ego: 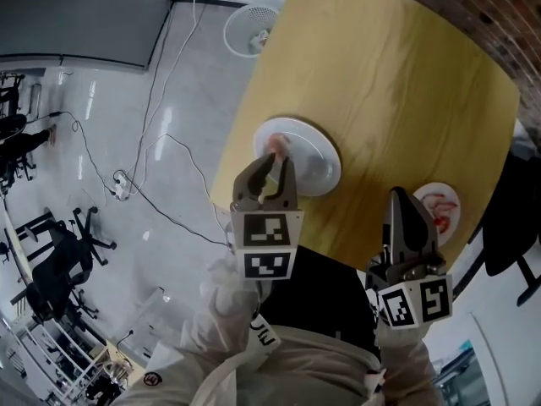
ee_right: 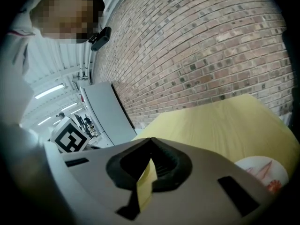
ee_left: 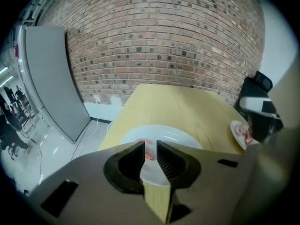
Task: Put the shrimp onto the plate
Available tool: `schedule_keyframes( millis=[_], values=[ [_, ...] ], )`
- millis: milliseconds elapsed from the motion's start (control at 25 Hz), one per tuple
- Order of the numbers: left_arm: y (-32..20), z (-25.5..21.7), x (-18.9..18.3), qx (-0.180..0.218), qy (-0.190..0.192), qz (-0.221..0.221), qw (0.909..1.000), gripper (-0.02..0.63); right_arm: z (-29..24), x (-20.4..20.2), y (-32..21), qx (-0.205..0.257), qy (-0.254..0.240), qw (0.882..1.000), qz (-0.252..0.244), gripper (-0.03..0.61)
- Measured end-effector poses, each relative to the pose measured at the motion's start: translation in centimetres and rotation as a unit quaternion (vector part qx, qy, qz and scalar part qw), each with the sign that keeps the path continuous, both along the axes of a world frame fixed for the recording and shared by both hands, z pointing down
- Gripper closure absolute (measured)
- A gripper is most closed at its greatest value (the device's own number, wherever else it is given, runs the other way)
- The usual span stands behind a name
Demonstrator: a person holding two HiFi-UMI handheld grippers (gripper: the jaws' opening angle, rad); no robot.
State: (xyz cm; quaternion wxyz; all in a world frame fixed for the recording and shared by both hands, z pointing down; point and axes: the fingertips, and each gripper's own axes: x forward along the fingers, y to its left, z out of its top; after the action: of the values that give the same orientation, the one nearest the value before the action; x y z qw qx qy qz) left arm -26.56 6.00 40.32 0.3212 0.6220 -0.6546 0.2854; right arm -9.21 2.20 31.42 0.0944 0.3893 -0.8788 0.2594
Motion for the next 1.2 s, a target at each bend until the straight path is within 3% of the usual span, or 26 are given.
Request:
schedule_keyframes(
  millis=[600,960,1200],
  values=[
    [-0.8,2.2,-2.0,-0.033,0.047,-0.114,0.9918,0.523,-0.1,-4.3,-4.2,-0.004,0.010,0.996,-0.085,0.554],
    [-0.9,3.0,-3.2,-0.053,0.036,-0.124,0.9903,0.523,0.4,-4.6,-5.2,-0.014,0.015,0.996,-0.091,0.554],
    [-1.1,3.6,-3.0,-0.076,0.005,-0.092,0.9929,0.525,0.9,-3.9,-5.9,-0.018,0.016,0.997,-0.073,0.554]
  ],
)
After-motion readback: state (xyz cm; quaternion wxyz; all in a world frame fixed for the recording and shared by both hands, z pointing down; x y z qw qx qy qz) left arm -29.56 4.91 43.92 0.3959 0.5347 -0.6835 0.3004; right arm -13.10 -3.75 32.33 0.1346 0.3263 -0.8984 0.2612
